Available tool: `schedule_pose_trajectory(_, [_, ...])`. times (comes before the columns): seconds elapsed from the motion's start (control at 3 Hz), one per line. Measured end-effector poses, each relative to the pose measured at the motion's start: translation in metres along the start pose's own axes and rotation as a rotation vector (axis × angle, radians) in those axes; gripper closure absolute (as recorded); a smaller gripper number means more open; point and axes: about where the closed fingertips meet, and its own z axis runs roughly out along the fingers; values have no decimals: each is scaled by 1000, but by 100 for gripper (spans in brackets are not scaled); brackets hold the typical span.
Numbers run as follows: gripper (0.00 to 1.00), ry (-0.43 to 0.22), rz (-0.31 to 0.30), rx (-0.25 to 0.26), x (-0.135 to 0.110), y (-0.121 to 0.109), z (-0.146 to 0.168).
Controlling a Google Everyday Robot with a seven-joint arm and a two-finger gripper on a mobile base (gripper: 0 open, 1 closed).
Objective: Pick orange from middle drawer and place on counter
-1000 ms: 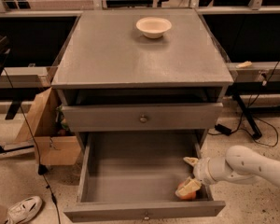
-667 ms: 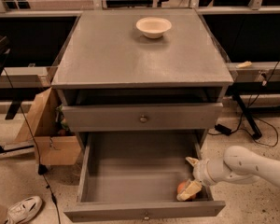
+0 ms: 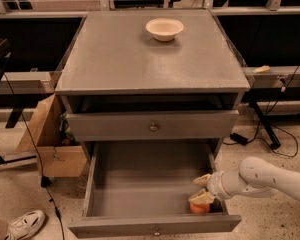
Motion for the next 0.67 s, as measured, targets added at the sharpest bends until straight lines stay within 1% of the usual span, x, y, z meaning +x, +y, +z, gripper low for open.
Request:
schedule_pose_trajectory(0.33, [47, 3, 0, -2, 0, 0, 1])
schedule_pose_trajectory(0.67, [28, 27, -3, -23, 4, 1, 3])
